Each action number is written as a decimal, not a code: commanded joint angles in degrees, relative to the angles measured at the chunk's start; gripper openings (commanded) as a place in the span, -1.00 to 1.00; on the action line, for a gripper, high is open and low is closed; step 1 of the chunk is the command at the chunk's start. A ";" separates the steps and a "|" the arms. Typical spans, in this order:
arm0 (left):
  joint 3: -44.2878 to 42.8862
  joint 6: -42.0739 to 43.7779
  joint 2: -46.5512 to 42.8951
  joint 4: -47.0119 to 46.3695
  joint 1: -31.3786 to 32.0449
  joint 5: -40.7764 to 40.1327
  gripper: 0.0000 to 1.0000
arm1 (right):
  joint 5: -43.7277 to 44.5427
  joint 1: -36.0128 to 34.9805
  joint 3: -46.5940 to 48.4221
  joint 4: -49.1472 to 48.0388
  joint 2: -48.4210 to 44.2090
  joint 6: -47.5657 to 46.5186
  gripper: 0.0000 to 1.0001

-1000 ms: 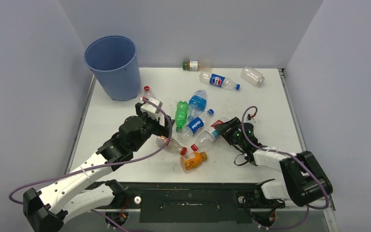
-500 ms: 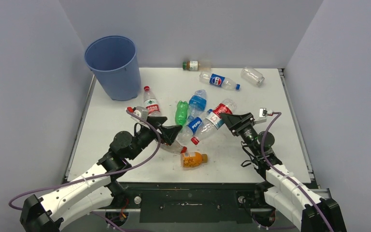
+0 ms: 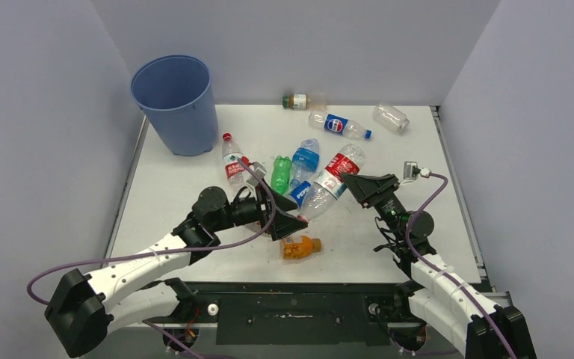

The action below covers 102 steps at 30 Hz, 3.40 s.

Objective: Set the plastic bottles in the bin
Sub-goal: Pick up the plastic bottle at the center of the board.

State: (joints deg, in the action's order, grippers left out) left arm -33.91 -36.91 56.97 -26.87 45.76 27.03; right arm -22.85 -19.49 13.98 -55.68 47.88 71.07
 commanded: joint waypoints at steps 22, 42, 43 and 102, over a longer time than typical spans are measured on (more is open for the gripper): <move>-2.75 -8.81 7.05 -11.12 0.65 9.43 -0.59 | -0.51 -0.76 0.96 -1.84 -4.68 -3.18 -0.24; -24.47 58.60 -12.58 56.96 1.17 -16.22 -1.00 | -1.06 -2.09 35.63 68.11 -19.96 -40.07 0.79; -24.15 63.75 -12.85 59.97 1.41 -16.52 -1.00 | -1.10 -2.72 37.72 68.90 -18.97 -41.43 0.79; -22.06 107.44 -15.32 54.86 27.54 -32.83 -0.94 | 16.52 -42.12 45.98 85.39 7.46 -72.74 -0.12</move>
State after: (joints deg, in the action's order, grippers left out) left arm -56.07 72.49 44.25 37.78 72.82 -7.03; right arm -11.60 -61.54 60.62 34.85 58.63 -3.01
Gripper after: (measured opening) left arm 0.330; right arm 0.512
